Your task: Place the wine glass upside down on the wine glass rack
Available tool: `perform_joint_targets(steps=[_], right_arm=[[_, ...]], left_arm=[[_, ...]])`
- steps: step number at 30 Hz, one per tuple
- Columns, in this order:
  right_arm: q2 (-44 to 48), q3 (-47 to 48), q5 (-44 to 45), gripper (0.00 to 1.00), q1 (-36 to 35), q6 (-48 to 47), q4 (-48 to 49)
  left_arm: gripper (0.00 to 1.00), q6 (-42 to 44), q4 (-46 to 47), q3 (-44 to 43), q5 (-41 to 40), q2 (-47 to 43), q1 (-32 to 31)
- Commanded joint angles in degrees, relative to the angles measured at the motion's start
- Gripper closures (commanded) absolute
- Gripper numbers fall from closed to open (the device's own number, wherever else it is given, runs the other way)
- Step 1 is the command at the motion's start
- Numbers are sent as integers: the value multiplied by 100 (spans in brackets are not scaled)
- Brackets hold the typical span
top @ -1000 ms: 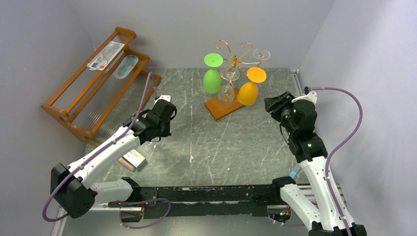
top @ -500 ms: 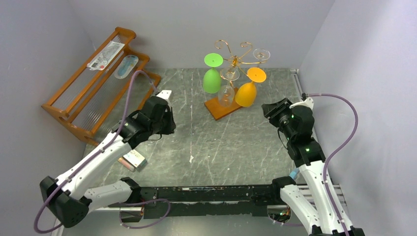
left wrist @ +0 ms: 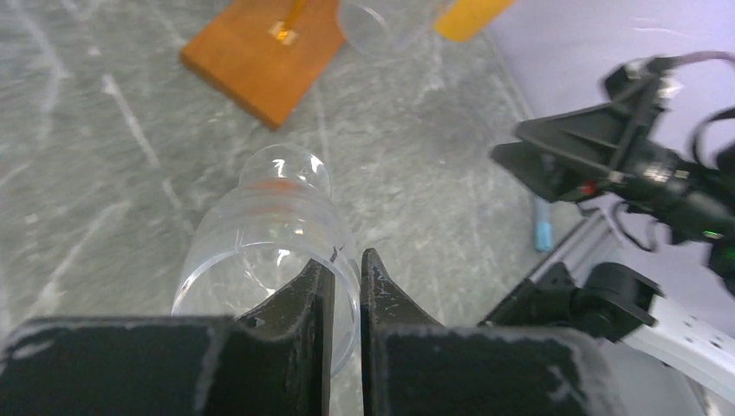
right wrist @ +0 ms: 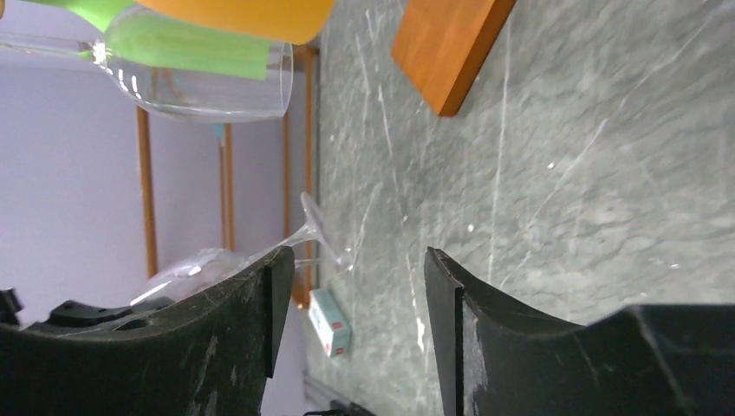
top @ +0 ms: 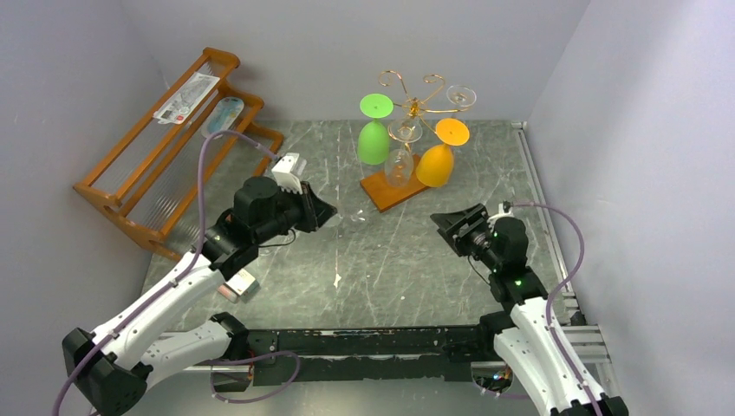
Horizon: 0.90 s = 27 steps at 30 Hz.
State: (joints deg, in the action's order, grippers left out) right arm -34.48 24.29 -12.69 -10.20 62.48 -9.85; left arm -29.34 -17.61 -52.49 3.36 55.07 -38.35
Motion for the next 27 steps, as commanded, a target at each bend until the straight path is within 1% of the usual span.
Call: perform_joint_targets(steps=[1,5,8,10,12,15,16,18,21,23,25,27], right_arm=[[-8,-523,-469,39,-228,1245,1384],[-440,-473,-198,38,-683,1535,1606],[-704,-391,141,39,-1242,1875,1787],[-851,-296,442,44,-1605,2235,1605],[-933,-275,737,47,-1984,2601,1548],[-929,-281,1229,50,-2373,3119,1459],[-922,-277,1487,50,-2459,3242,1402],[-908,-284,1679,51,-2566,3445,1389],[-873,-408,1773,50,-2607,3726,1618],[-850,-417,1782,51,-2619,3851,1610],[-866,-273,1822,51,-2633,3836,1304],[-863,-71,1918,49,-2645,3710,789]], left_arm=[[95,-487,1874,624,1180,-180,-38],[95,-960,2818,1074,1582,-162,-102],[95,-1164,3265,1265,1586,-60,-239],[95,-1247,3489,1358,1392,13,-432],[95,-1290,3717,1517,914,34,-679],[95,-1253,4050,1680,537,68,-986],[95,-1205,4114,1702,455,80,-1073],[95,-1124,4247,1751,321,99,-1241],[95,-1013,4576,1881,160,126,-1443],[95,-887,4629,1921,-49,146,-1595],[95,-742,4667,1950,-306,155,-1733],[95,-609,4589,1926,-630,149,-1866]])
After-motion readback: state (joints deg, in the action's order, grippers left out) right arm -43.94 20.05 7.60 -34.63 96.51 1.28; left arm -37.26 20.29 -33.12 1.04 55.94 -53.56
